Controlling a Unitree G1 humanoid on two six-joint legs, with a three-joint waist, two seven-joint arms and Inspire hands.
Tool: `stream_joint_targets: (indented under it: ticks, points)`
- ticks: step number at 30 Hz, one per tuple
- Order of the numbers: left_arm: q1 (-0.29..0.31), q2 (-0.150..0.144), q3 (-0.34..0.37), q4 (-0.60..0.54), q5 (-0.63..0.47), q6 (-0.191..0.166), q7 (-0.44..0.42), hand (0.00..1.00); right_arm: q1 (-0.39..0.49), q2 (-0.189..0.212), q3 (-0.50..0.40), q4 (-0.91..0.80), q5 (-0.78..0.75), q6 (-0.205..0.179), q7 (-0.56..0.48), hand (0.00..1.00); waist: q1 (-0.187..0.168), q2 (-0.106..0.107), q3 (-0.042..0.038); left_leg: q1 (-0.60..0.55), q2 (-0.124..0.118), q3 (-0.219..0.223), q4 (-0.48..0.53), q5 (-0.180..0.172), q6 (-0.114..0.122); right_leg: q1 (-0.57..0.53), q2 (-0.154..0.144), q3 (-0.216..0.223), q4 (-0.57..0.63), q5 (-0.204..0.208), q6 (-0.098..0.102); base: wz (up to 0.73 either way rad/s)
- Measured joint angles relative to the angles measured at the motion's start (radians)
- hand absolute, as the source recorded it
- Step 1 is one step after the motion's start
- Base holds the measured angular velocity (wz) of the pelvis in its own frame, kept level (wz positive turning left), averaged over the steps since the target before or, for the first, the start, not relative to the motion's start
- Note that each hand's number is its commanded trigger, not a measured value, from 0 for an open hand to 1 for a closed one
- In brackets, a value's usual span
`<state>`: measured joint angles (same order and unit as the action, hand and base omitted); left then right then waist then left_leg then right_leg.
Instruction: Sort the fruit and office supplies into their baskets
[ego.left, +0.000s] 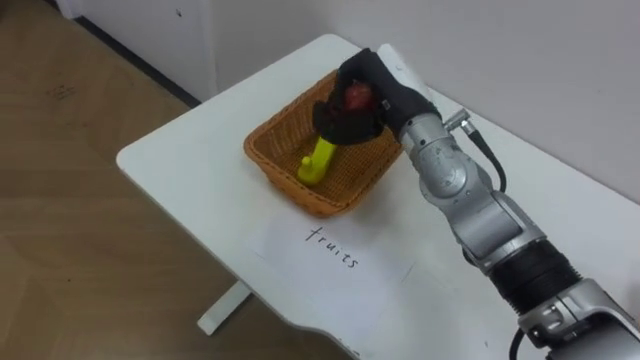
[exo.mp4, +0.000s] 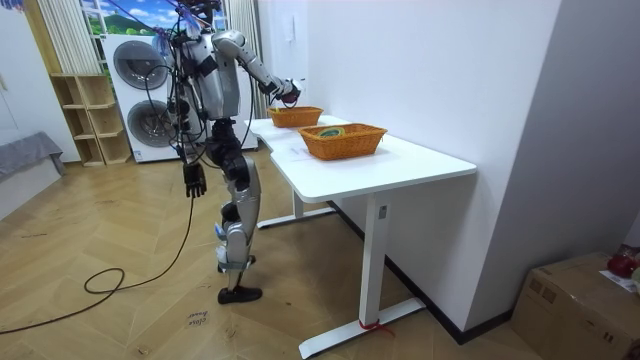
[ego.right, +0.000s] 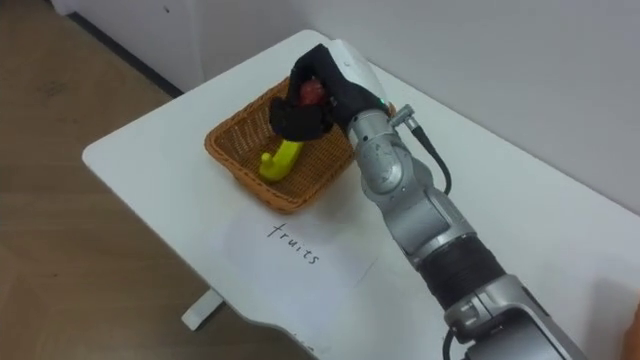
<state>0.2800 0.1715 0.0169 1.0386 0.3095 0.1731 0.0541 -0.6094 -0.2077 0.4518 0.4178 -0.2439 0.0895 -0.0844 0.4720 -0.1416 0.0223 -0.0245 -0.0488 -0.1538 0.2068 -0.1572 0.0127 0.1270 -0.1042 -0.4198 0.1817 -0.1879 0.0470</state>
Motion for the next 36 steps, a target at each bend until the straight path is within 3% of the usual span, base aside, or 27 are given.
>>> stream_joint_targets:
  ticks: [1, 2, 20, 28, 36]
  points:
    - [0.0, 0.0, 0.0, 0.0, 0.0, 0.0, 0.001, 0.0, 0.0, 0.0, 0.0, 0.0, 0.0, 0.0, 0.0, 0.24, 0.0, -0.001, 0.0004, 0.0, 0.0, 0.0, 0.0, 0.0, 0.0, 0.0, 0.0, -0.001, 0.0, 0.0, 0.0, 0.0]
    - [0.001, 0.001, 0.0, 0.0, 0.0, 0.0, 0.003, 0.0, 0.0, 0.0, 0.0, 0.0, 0.0, 0.0, 0.0, 0.01, 0.002, -0.002, 0.0012, -0.001, 0.0, -0.001, 0.0, 0.0, 0.0, 0.0, 0.0, -0.004, 0.0, 0.0, 0.0, 0.04]
    - [-0.004, 0.004, 0.0, 0.002, -0.001, -0.008, 0.008, 0.0, 0.0, 0.012, 0.001, 0.01, 0.0, -0.001, -0.002, 0.0, 0.001, -0.003, 0.0027, -0.004, -0.003, -0.019, 0.0, 0.0, 0.0, 0.003, 0.0, -0.022, 0.0, 0.0, 0.0, 0.02]
    - [-0.003, 0.005, 0.0, 0.005, -0.001, -0.01, 0.007, 0.0, 0.0, 0.012, 0.002, 0.058, -0.001, -0.007, 0.0, 0.0, 0.002, -0.012, 0.0069, -0.004, -0.002, -0.016, 0.0, 0.0, 0.0, 0.001, 0.0, -0.011, 0.0, 0.0, 0.0, 0.0]
    - [-0.005, 0.005, -0.001, 0.005, -0.001, -0.01, 0.005, 0.0, 0.0, 0.012, 0.003, 0.081, 0.0, -0.007, 0.0, 0.0, 0.003, -0.014, 0.005, -0.007, -0.002, -0.012, 0.0, 0.0, 0.0, -0.005, 0.001, -0.002, 0.0, 0.0, 0.0, 0.0]
